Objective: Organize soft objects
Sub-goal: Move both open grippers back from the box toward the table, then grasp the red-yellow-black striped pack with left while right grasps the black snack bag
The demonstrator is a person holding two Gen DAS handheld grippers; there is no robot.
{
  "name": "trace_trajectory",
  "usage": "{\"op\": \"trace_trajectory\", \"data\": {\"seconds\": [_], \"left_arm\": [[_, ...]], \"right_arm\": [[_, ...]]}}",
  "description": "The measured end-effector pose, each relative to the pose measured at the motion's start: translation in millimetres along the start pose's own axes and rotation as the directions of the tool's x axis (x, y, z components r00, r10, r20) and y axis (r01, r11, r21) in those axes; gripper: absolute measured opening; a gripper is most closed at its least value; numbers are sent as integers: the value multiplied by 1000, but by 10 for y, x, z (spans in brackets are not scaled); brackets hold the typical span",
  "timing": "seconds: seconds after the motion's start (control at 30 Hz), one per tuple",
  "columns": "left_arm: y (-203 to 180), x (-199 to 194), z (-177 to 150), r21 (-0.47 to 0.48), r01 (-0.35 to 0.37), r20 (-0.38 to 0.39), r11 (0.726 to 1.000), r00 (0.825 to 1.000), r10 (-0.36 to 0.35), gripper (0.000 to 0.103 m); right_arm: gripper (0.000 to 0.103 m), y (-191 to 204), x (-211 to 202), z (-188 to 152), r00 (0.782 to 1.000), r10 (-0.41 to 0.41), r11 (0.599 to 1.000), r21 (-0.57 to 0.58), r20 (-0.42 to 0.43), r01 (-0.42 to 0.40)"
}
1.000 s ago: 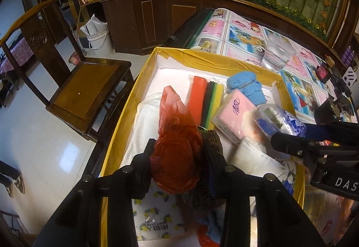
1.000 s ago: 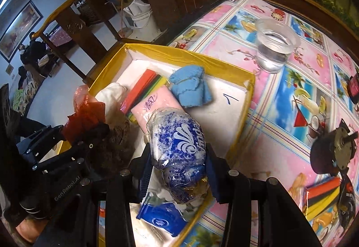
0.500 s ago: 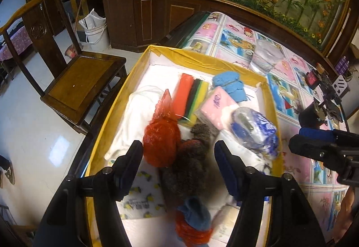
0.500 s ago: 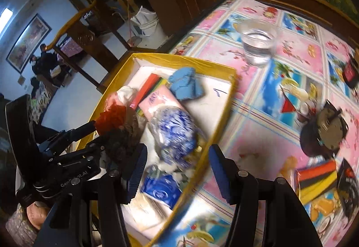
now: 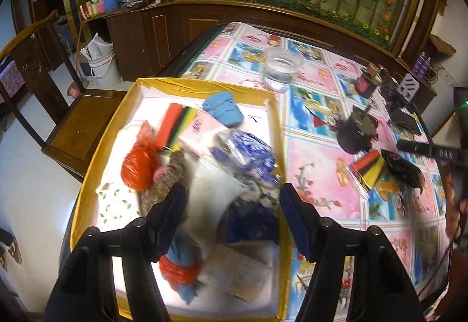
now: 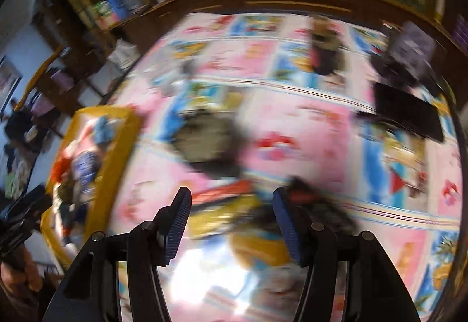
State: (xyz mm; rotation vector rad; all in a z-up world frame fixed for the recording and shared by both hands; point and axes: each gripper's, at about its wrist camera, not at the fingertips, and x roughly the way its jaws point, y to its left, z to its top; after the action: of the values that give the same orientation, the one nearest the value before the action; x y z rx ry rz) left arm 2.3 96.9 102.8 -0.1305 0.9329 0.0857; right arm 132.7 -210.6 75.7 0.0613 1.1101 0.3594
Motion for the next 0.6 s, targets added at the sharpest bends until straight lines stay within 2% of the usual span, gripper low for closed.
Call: {"op": "trace_trajectory", "data": {"seconds": [0.07, 0.13, 0.2, 0.27, 0.3, 0.37, 0.47, 0.6], "left_arm": [[-95, -6, -57, 11, 3, -12, 1000, 1000, -3, 66], [-169, -24, -111, 20, 5, -20, 1000, 1000, -4, 66], [-242, -44, -163, 30, 15, -29, 999, 999, -14, 66], [-335, -65, -205, 46, 29, -35, 998, 999, -28, 66], [-387, -76, -223, 56, 36, -37, 998, 999, -34, 66], [-504, -100, -248, 76, 58, -45, 995, 997, -55, 66], [-683, -151, -292, 113, 86, -51, 990, 995, -81, 69], [-933, -190, -361, 180, 120, -68, 976, 992, -109, 73]], "right_arm": [[62, -351, 7, 0, 1000, -19, 999, 37, -21, 20], [62, -513, -19, -17, 999, -19, 1000, 7, -29, 19], [63, -564, -72, -49, 1000, -13, 998, -56, -23, 12], [75, -561, -87, -86, 999, 2, 991, -132, -39, -7], [77, -547, -66, -101, 998, -2, 985, -172, -55, -7], [77, -566, -6, -100, 997, -23, 974, -225, -74, 6], [77, -618, 95, -103, 993, 13, 971, -235, -118, -41], [77, -668, 323, -171, 986, 2, 970, -240, -167, -43]]}}
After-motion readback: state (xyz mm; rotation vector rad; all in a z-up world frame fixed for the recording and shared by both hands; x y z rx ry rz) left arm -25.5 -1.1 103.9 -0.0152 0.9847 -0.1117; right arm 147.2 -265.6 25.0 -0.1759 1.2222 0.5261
